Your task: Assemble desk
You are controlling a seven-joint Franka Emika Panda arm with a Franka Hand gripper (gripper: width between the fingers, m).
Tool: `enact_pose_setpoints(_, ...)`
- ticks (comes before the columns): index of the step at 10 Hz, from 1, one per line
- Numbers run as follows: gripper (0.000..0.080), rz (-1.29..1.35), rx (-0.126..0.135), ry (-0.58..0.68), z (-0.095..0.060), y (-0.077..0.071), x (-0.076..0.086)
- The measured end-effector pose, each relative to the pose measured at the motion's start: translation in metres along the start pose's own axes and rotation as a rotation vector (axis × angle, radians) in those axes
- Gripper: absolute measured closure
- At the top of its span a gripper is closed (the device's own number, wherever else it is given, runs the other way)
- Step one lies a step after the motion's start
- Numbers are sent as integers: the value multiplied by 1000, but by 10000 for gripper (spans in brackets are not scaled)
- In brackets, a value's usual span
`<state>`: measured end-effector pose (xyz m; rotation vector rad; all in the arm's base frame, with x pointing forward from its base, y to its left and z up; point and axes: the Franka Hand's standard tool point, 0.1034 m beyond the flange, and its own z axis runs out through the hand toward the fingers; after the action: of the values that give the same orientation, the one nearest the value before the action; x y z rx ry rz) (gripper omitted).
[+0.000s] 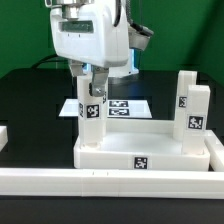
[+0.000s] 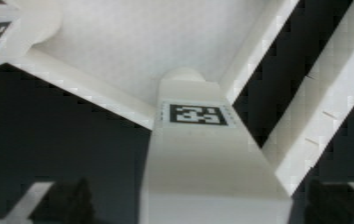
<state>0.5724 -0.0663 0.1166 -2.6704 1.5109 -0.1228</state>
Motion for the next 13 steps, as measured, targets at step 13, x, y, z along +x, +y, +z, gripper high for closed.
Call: enact_pose_setpoints(13, 151, -1148, -41, -4, 2, 0, -3)
